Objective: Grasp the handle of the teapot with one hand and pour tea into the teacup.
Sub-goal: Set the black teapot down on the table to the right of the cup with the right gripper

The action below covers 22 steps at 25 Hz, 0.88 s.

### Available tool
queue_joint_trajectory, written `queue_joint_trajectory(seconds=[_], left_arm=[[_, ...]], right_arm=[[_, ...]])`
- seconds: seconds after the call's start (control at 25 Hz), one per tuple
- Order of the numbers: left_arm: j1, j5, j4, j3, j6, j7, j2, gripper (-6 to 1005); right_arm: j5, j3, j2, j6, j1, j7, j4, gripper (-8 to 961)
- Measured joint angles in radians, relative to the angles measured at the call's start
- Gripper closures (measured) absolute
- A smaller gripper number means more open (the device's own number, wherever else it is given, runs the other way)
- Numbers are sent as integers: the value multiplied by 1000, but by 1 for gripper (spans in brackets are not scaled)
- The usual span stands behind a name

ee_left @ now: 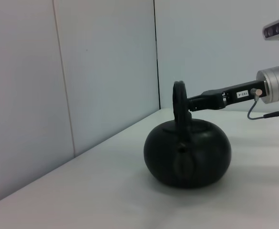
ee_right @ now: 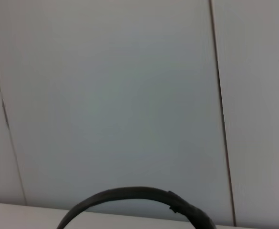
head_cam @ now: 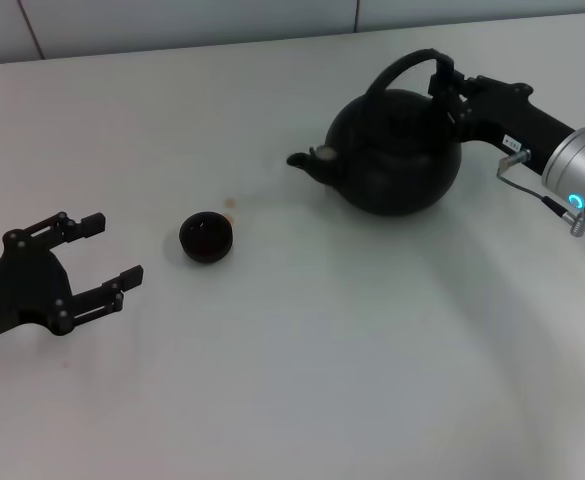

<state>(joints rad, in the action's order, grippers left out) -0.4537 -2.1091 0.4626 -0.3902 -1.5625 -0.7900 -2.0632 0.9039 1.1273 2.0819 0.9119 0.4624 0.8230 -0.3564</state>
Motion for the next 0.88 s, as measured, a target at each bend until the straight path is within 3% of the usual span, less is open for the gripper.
queue_joint_trajectory(seconds=[0.2, 0.44, 0.6, 0.88], left_arm=[[2, 0, 1, 3, 0, 0, 0, 247], [3, 0, 1, 5, 2, 0, 1, 247], [3, 0, 1, 5, 2, 0, 1, 247], [2, 9, 1, 5, -2, 0, 1, 247]], right_arm=[[-2, -10, 0, 3, -6, 0, -14, 816], [-3, -8, 1, 16, -8, 0, -14, 599], [-1, -7, 1, 48, -14, 0, -15, 369], [4, 0, 1, 108, -45, 0, -17, 313]])
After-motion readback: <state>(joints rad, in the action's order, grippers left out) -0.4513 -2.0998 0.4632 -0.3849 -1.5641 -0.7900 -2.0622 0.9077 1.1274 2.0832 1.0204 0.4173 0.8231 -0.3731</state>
